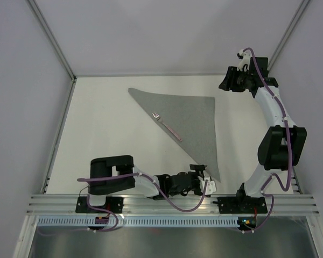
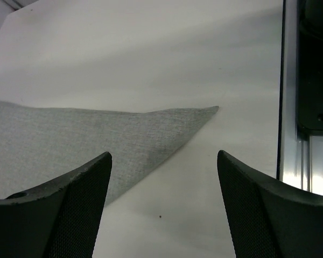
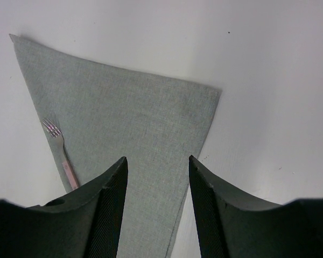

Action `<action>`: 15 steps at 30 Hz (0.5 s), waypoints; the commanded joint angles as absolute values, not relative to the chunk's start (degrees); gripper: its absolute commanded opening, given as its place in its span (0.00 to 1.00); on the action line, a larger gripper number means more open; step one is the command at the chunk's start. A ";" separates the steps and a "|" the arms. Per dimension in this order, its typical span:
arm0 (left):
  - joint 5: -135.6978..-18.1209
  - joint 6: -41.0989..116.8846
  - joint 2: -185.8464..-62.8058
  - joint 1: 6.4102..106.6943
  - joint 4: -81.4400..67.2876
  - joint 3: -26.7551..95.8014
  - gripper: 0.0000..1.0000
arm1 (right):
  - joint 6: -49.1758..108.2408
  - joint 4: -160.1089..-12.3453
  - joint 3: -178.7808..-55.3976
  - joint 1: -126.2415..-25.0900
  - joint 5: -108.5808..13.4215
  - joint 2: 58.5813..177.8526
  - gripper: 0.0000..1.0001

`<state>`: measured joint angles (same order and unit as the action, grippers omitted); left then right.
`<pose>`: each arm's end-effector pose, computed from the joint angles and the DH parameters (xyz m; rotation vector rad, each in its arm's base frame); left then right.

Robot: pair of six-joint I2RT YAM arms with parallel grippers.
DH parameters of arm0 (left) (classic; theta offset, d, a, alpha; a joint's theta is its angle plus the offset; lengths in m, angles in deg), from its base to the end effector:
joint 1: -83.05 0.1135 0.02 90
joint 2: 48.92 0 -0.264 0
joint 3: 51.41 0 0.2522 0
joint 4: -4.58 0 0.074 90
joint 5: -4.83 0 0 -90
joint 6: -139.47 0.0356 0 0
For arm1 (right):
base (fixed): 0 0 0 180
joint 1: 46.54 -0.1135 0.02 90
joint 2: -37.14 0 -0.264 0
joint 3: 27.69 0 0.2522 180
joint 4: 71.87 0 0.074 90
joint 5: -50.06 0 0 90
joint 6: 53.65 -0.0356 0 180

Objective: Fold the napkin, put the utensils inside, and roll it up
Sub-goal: Fold the napkin

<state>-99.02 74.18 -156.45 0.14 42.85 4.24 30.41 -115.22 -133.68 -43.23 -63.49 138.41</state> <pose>0.0530 -0.3569 0.1413 1.3675 1.2162 -0.5038 0.4064 -0.0093 0.3266 -0.0427 2.2220 0.4852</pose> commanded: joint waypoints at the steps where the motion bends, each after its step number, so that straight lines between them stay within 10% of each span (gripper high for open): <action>1: -94.40 76.10 -158.87 -0.79 47.69 7.61 0.83 | 28.79 -114.37 -133.74 -42.58 -64.37 137.33 0.55; 15: -95.54 77.16 -167.57 -2.99 45.75 15.09 0.67 | 28.26 -113.84 -133.56 -42.23 -64.72 137.51 0.53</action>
